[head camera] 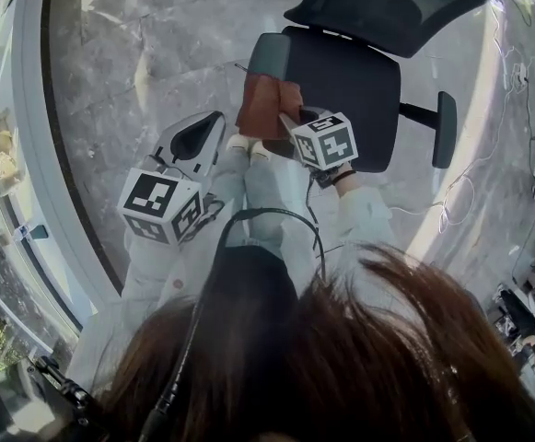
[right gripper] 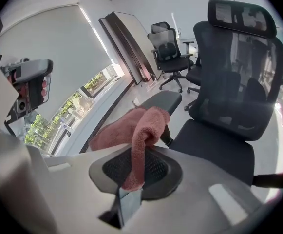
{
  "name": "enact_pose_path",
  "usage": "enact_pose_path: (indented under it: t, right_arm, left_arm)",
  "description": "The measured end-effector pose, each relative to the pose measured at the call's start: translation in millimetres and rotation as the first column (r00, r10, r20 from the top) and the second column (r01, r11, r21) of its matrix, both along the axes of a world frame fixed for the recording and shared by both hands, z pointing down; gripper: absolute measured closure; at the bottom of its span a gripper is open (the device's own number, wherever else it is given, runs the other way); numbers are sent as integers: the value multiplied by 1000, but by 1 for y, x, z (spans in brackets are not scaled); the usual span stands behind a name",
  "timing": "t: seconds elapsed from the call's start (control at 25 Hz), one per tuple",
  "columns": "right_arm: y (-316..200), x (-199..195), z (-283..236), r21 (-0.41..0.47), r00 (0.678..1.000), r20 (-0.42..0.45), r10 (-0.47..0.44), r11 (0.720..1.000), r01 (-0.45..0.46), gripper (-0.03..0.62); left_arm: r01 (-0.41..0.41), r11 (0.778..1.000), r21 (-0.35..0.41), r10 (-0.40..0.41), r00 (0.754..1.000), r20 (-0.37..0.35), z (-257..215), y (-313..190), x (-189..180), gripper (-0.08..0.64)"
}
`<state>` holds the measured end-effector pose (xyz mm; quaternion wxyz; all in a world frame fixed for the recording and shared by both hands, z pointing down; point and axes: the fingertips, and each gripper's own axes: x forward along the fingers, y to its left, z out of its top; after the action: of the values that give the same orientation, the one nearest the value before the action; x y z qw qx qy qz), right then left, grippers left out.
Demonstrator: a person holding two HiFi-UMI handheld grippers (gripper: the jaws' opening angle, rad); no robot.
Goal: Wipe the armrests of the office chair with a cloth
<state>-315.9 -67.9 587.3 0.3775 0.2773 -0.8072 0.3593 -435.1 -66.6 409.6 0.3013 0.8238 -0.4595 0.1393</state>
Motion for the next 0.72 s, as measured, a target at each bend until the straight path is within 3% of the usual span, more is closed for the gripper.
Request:
enact_pose_path:
  t: [0.32,0.72]
  right_arm:
    - [-89,-20,9,47,1000,-29,7,999,-6,556]
    - [-177,-19,24,82,987,-127,103,992,-93,556]
  left_arm:
    - [59,998,-20,-58,998,11,10,-11,-27,557]
    - [96,994,-46,-95,995,23,20,-16,-47,557]
